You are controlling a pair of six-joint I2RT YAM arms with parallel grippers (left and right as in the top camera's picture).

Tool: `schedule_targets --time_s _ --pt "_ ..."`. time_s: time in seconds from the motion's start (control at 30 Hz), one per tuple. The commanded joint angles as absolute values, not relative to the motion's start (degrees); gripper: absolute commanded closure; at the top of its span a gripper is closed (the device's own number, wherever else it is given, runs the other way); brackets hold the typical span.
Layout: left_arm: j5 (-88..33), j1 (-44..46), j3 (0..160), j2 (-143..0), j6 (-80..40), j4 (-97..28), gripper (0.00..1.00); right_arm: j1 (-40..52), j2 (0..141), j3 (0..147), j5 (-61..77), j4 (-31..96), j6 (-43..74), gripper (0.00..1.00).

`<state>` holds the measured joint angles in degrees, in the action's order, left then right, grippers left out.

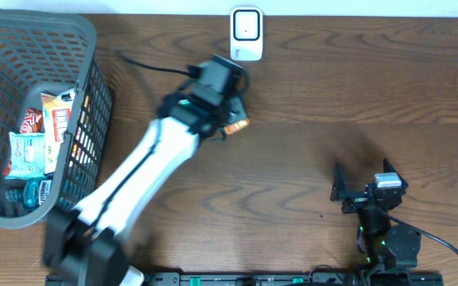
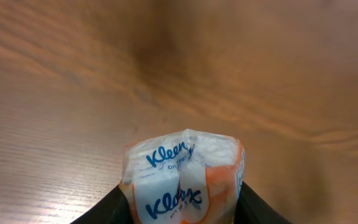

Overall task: Scan the item barcode
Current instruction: 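Grasp the orange box and carry it toward the white scanner, then release the orange box on the table and withdraw left gripper, then reach the left gripper into the basket and grasp the Listerine bottle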

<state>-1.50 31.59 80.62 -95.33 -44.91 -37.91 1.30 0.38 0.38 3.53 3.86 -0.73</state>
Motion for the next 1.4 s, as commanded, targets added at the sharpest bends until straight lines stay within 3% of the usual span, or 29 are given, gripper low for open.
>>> schedule_targets --time_s 0.0,0.27,0.33,0.37,0.43,0.47,0.63,0.8,1.03,1.1,1.17,1.37 --pt "0.9 34.2 81.1 -103.2 -43.9 -37.4 0.59 1.2 0.4 0.3 3.3 4.1 -1.6 0.01" --pt "0.9 37.1 81.1 -111.4 -43.9 -36.9 0.58 1.2 0.4 0.3 3.3 4.1 -1.6 0.01" --pt "0.9 37.1 81.1 -111.5 -43.6 -36.9 0.43 1.2 0.4 0.3 3.3 4.1 -1.6 0.01" --pt "0.9 37.1 81.1 -111.4 -43.4 -37.0 0.29 1.2 0.4 0.3 3.3 4.1 -1.6 0.01" --pt "0.9 37.0 81.1 -111.0 -42.3 -37.2 0.15 1.2 0.4 0.3 3.3 4.1 -1.6 0.01" --pt "0.9 37.0 81.2 -110.5 -41.0 -37.3 0.03 1.2 0.4 0.3 3.3 4.1 -1.6 0.01" --pt "4.1 36.9 84.5 -105.4 -38.5 -43.0 0.02 1.2 0.4 0.3 3.3 4.1 -1.6 0.01" --pt "17.5 36.6 89.8 -95.2 -36.8 -50.5 0.02 1.2 0.4 0.3 3.3 4.1 -1.6 0.01" --pt "24.4 30.5 90.9 -73.6 -18.0 -47.5 0.02 1.2 0.4 0.3 3.3 4.1 -1.6 0.01" --pt "28.4 27.4 90.9 -70.3 -16.8 -47.7 0.02 1.2 0.4 0.3 3.3 4.1 -1.6 0.01" --pt "32.2 19.0 90.9 -66.7 -23.3 -49.3 0.02 1.2 0.4 0.3 3.3 4.1 -1.6 0.01" --pt "28.6 -3.1 90.8 -66.3 -40.2 -59.7 0.02 1.2 0.4 0.3 3.3 4.1 -1.6 0.01"
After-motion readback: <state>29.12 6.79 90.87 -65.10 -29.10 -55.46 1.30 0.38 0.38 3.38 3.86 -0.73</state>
